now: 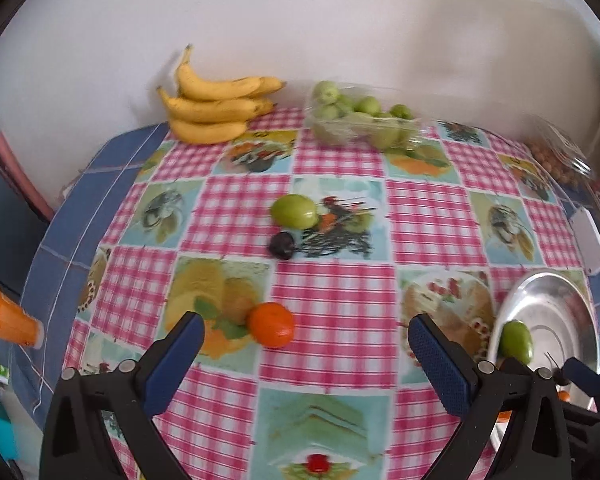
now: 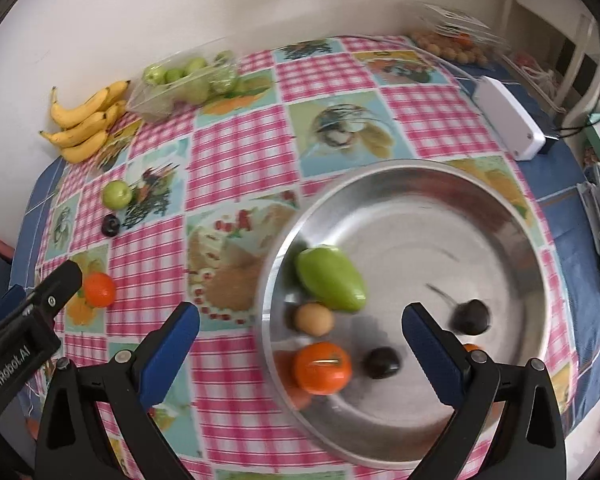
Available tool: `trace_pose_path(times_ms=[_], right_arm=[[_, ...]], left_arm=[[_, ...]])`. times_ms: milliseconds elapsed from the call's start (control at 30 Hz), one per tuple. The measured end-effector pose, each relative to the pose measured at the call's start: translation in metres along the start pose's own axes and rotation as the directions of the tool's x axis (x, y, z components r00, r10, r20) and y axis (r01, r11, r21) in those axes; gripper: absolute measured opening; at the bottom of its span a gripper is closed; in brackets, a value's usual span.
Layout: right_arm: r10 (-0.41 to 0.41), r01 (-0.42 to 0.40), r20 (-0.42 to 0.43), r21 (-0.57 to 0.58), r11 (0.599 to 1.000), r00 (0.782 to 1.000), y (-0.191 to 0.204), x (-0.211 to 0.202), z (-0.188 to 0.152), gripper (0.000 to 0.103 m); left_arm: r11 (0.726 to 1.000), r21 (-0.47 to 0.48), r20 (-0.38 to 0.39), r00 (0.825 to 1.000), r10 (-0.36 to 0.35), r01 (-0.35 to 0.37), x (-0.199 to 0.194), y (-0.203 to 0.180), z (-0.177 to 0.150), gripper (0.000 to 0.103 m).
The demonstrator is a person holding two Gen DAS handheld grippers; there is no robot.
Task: Organize fruits
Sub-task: 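Move the right tool to the tangerine while the left tool moves toward the brown kiwi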
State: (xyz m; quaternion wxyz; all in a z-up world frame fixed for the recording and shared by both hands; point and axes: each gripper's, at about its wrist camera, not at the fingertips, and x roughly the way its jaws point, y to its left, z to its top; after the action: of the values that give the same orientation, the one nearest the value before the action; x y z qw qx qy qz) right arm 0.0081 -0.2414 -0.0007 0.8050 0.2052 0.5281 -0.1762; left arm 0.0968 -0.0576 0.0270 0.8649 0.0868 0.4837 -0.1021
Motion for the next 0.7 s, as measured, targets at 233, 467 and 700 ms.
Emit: trace_pose_path(times_ms=[233,467,700], right_arm=[[0.022,-0.023,-0.025,-0.065,0.998,0.999,0.045,0.01,-0.005,0.101],[0.052,-0.057,-0.042,-0.139,0.989,0.998,0.089,0.022,-0.011,0.101],[0.047,-0.061,-0.066,-0.219,0.974,0.997,0.12,0.044,-0.018,0.101]], left_arm=[[0.993,-0.107,-0.02,0.999,0.039,-0.041,0.006,0.055,0.001,0.103],[0.979,-0.195,-0.044,0.998,0.052,-0.06,0.017,0.103,0.0,0.103],[0.959,-0.279,-0.083,0.996,0.019,-0.042,0.035,0.129,-0.002,0.103]])
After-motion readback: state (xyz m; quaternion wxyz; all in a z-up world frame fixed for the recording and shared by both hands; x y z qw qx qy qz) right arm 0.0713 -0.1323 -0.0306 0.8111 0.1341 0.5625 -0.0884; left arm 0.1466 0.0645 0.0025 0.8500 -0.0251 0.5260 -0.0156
